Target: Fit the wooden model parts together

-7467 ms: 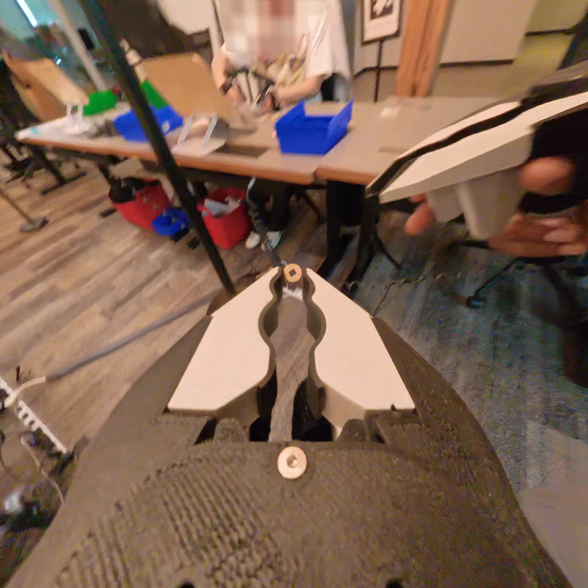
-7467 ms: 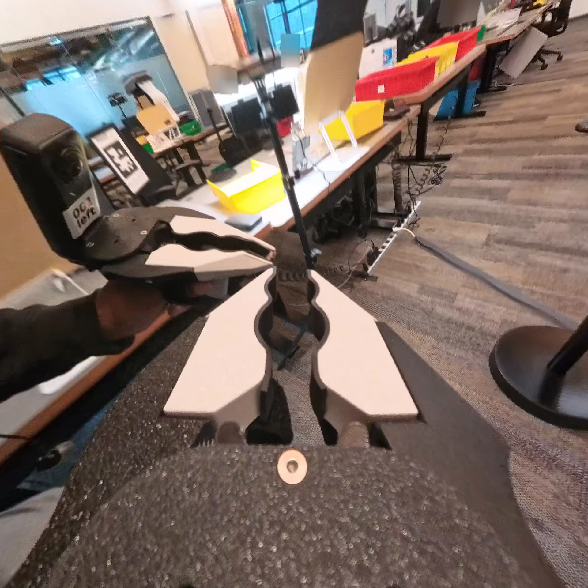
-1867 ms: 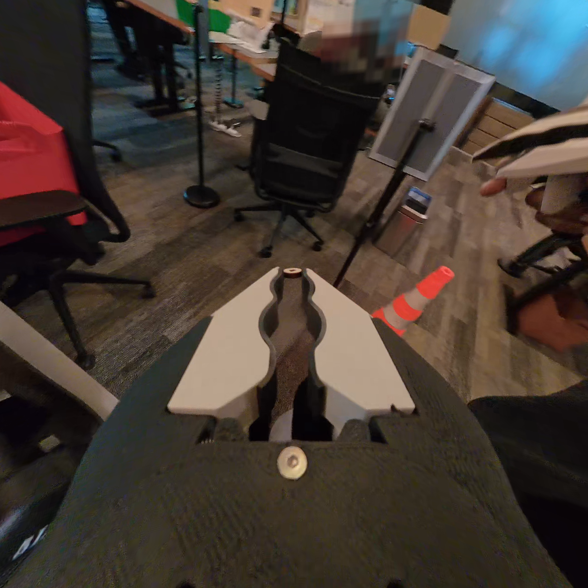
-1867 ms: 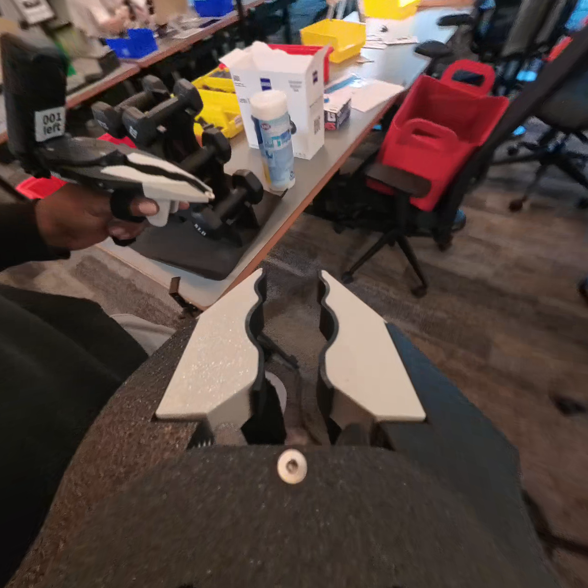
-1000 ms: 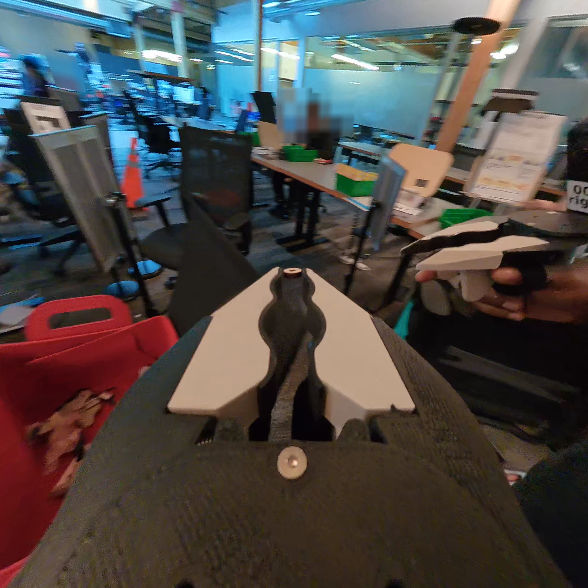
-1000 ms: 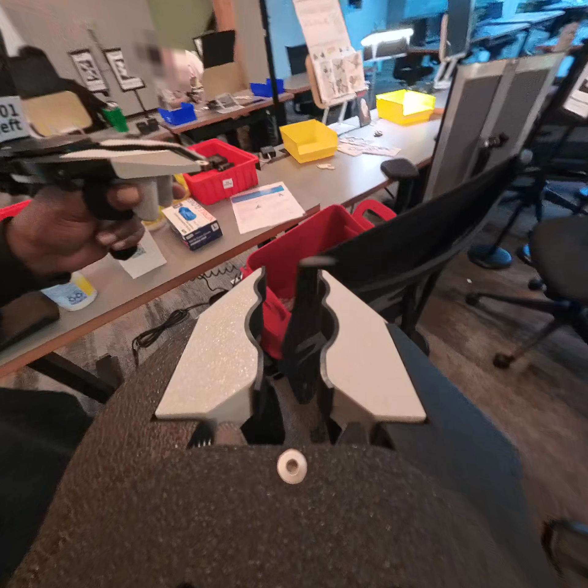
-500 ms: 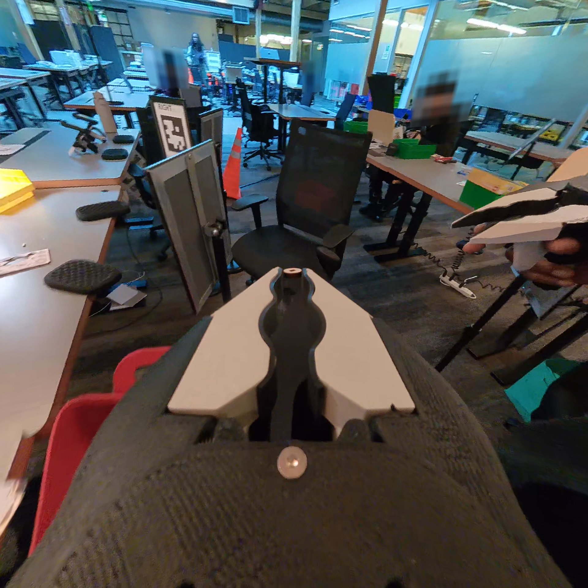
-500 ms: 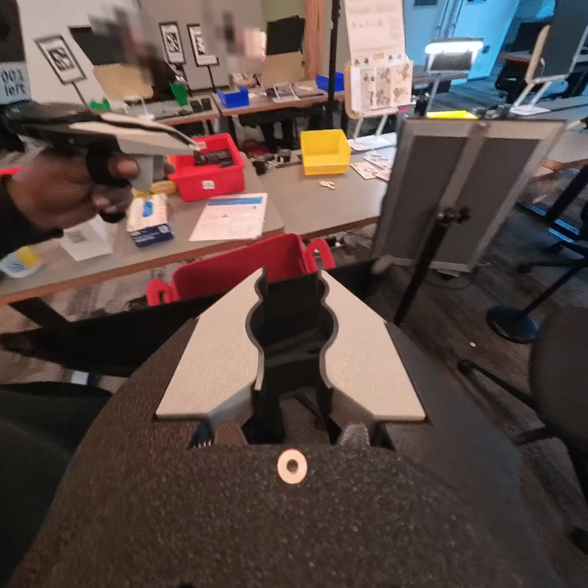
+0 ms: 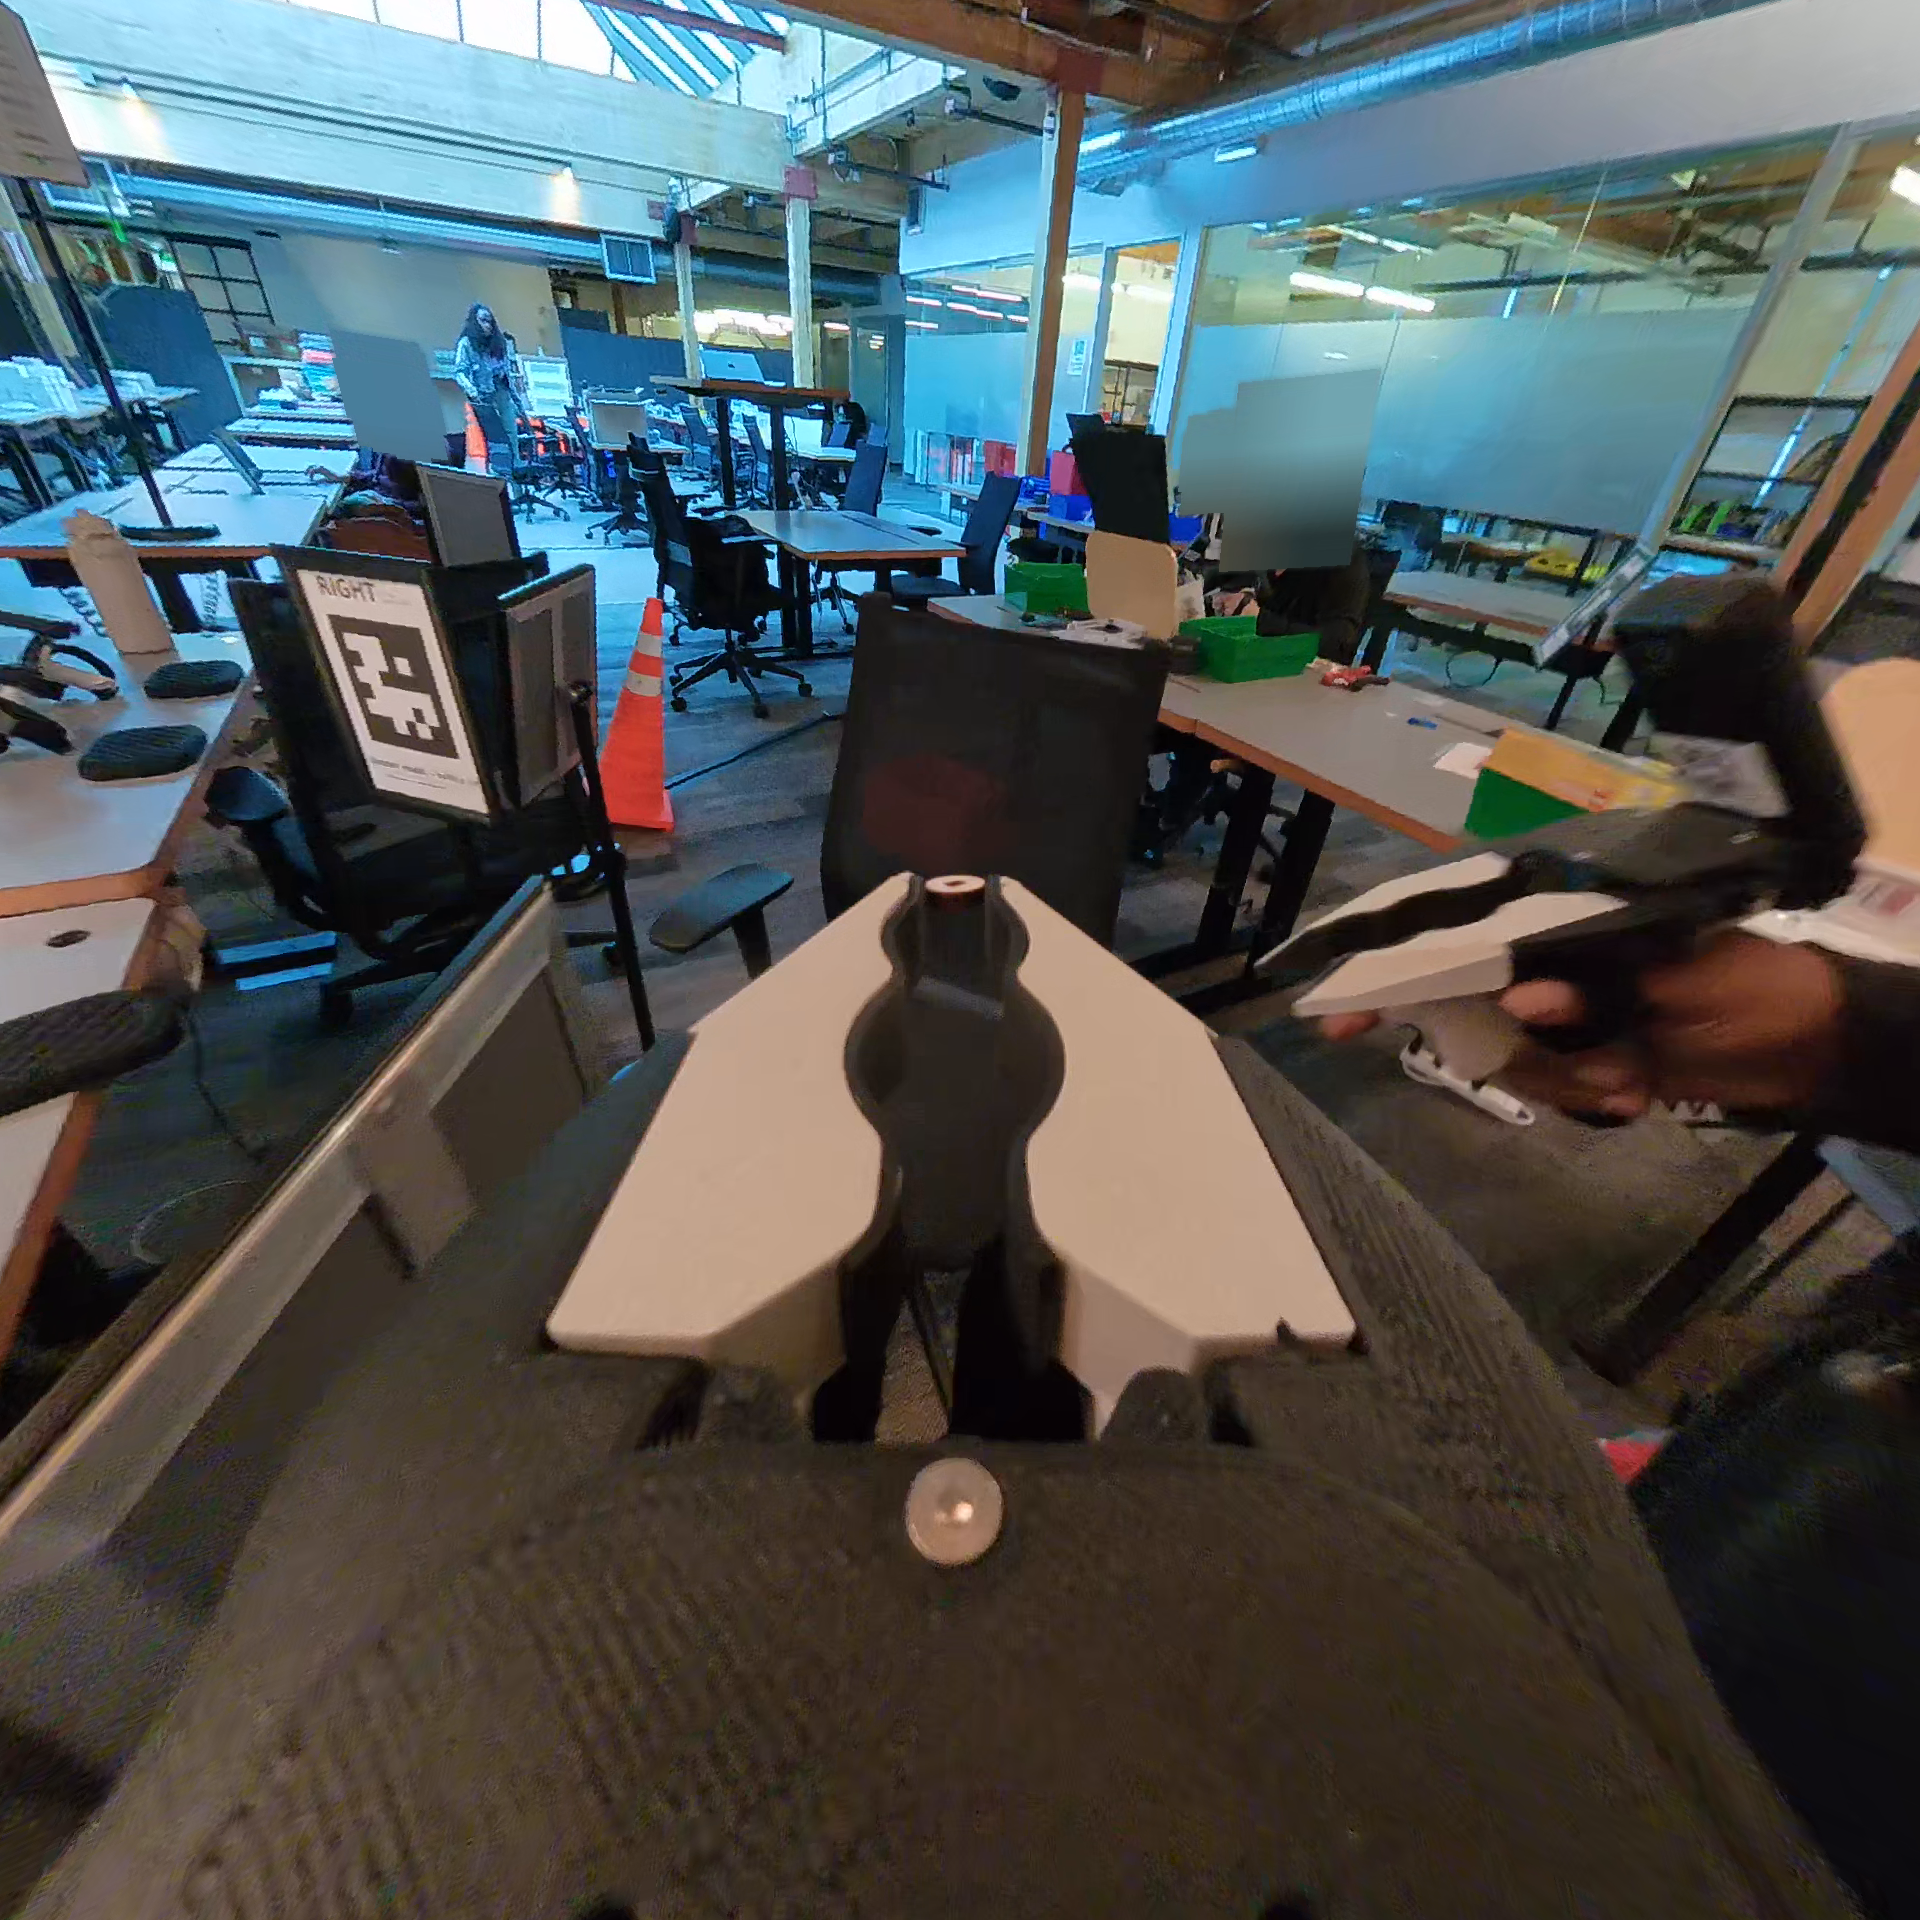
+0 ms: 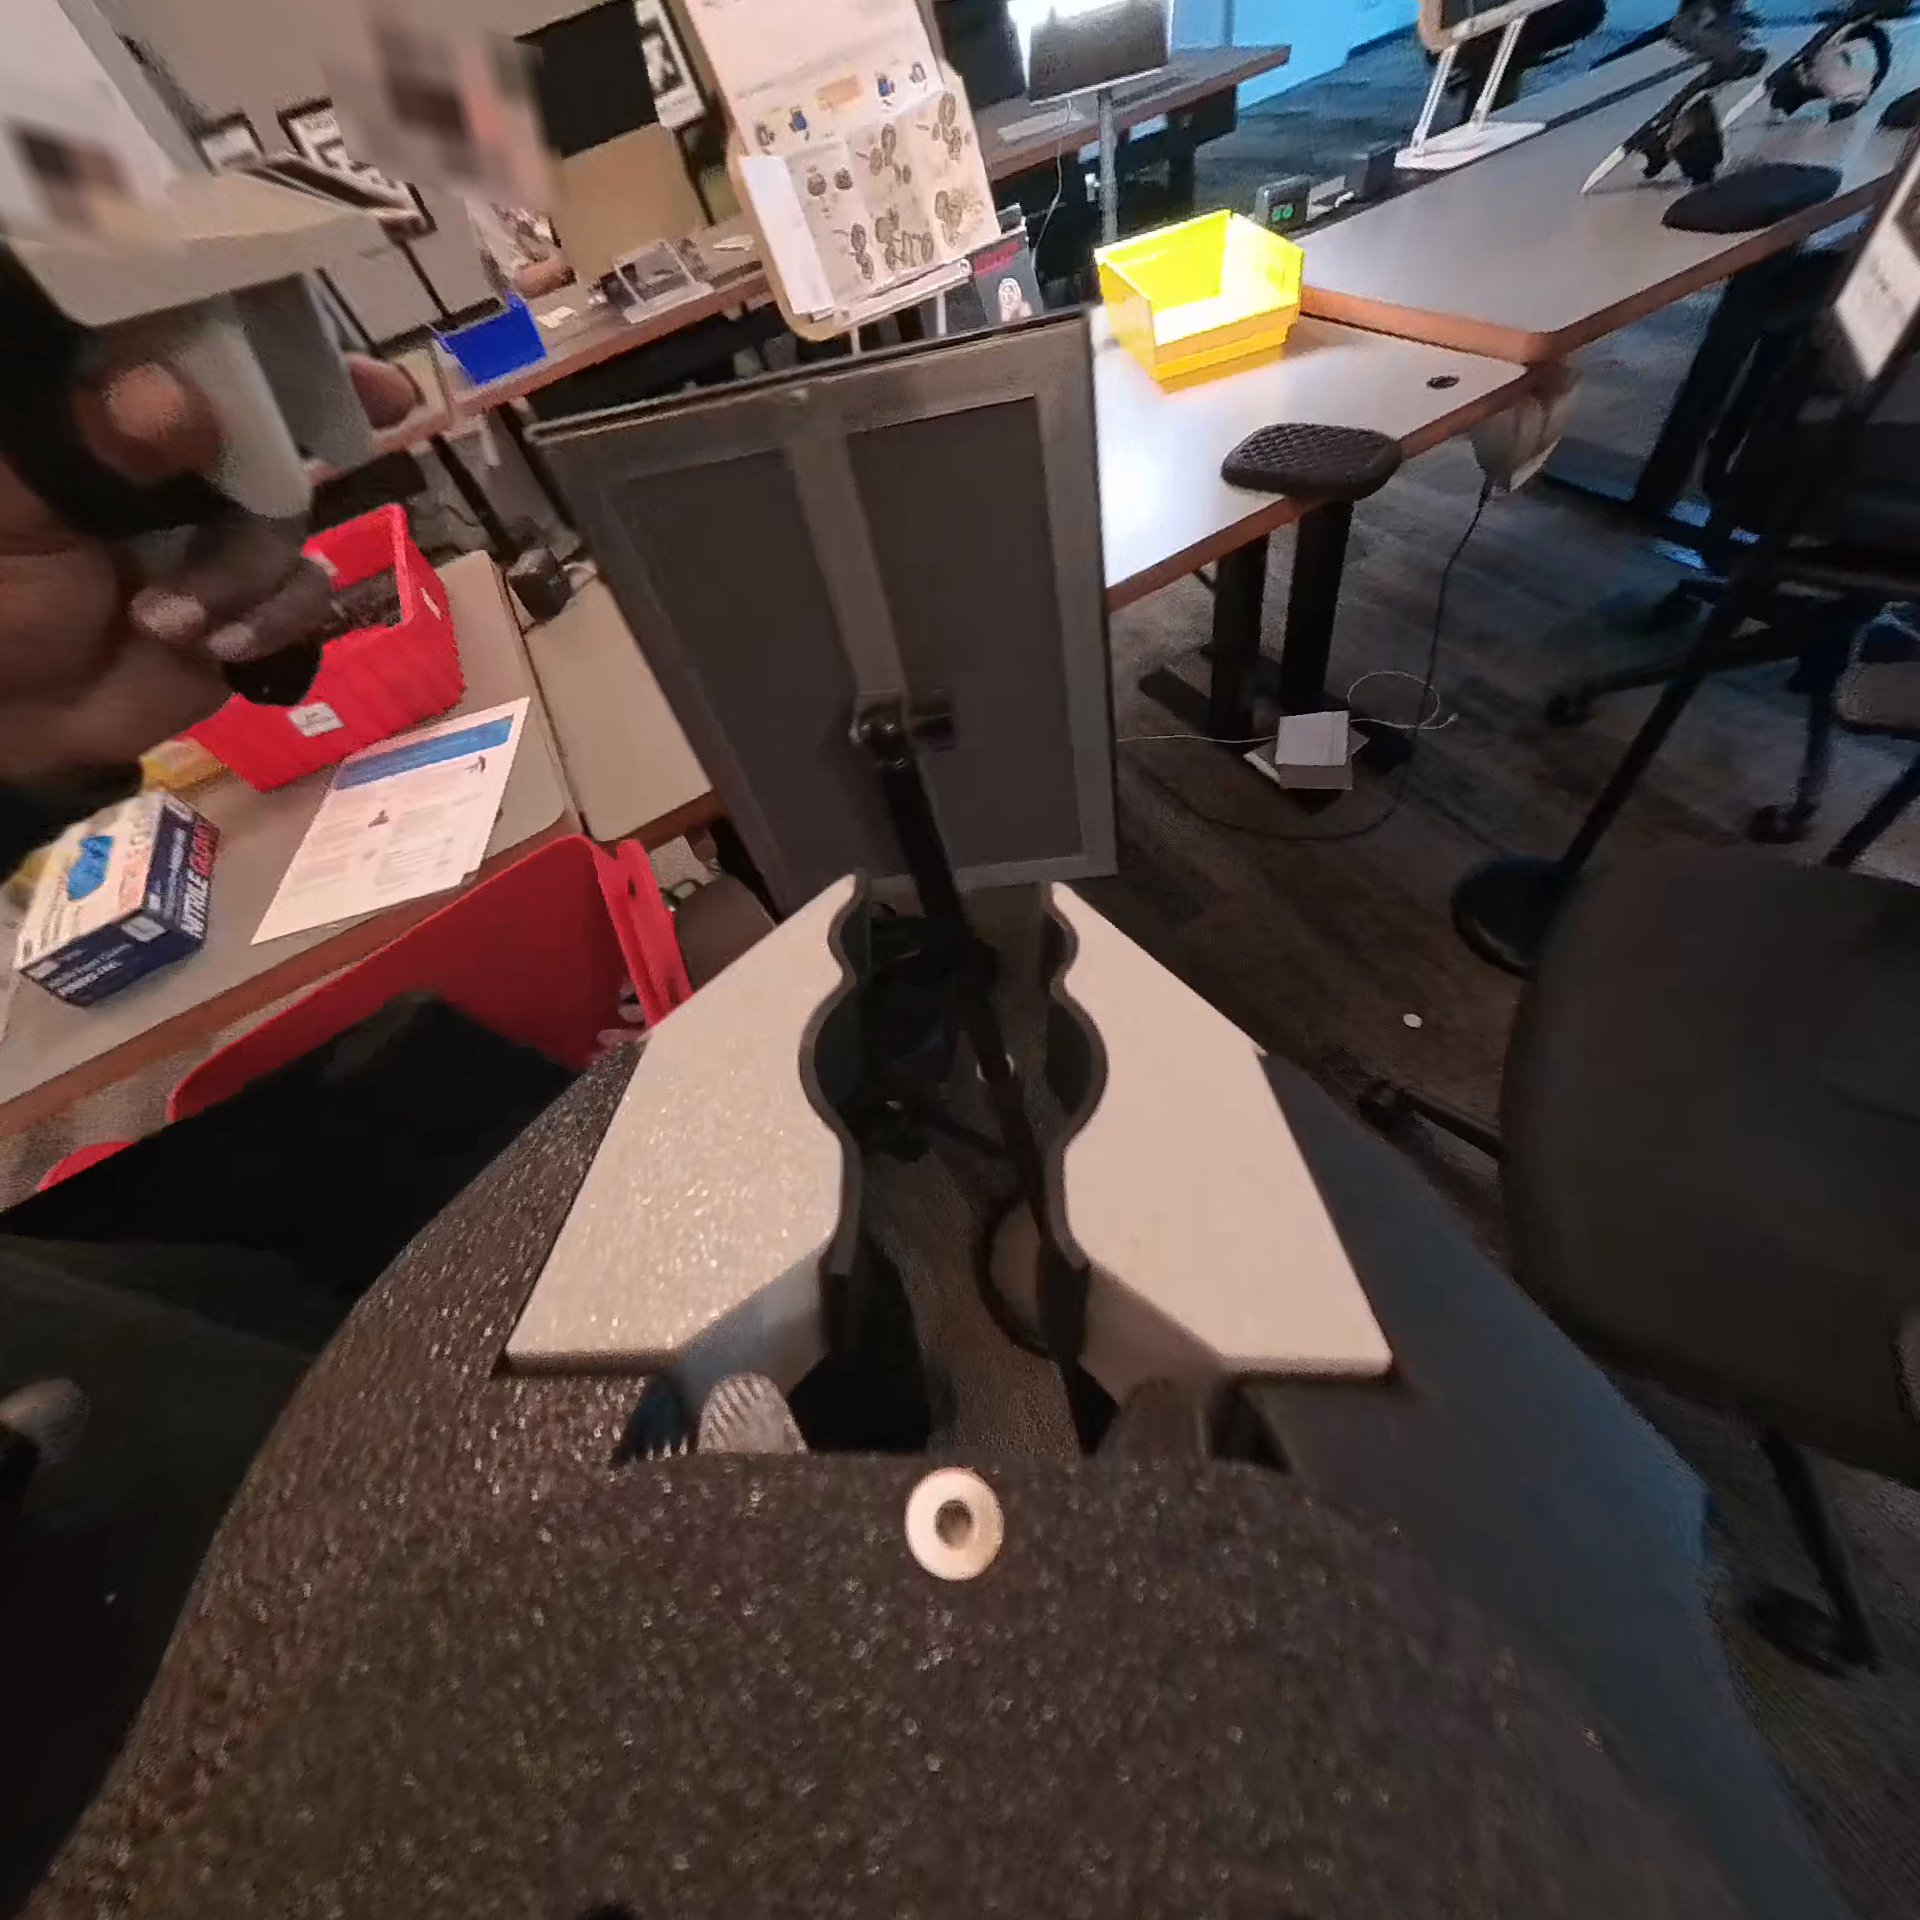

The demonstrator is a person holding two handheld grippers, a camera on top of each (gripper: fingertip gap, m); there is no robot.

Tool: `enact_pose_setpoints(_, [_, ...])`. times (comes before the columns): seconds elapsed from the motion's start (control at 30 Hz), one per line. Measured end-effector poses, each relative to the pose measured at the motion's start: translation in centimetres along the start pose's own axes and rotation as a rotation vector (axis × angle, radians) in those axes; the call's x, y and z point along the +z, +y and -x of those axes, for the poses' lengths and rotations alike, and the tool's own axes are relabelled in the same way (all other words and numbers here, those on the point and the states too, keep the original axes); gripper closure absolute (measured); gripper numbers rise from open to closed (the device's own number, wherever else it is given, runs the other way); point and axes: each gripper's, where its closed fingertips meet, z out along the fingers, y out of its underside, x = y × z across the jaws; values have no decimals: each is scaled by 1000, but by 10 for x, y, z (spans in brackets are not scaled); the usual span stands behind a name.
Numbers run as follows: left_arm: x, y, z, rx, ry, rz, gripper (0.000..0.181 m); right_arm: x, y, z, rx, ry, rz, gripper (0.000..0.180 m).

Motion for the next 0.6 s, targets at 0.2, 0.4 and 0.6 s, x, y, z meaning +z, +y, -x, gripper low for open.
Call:
enact_pose_setpoints(0.2, [123, 20, 4, -58, 23, 34, 171, 61, -27, -121, -3, -93, -15, 148])
enact_pose_setpoints(0.4, [306, 21, 42, -95, 28, 62, 171, 77, -75, -275, 3, -77, -48, 148])
enact_pose_setpoints(0.6, [469, -8, 132, -88, 24, 28, 171, 94, -105, -395, -9, -28, -16, 149])
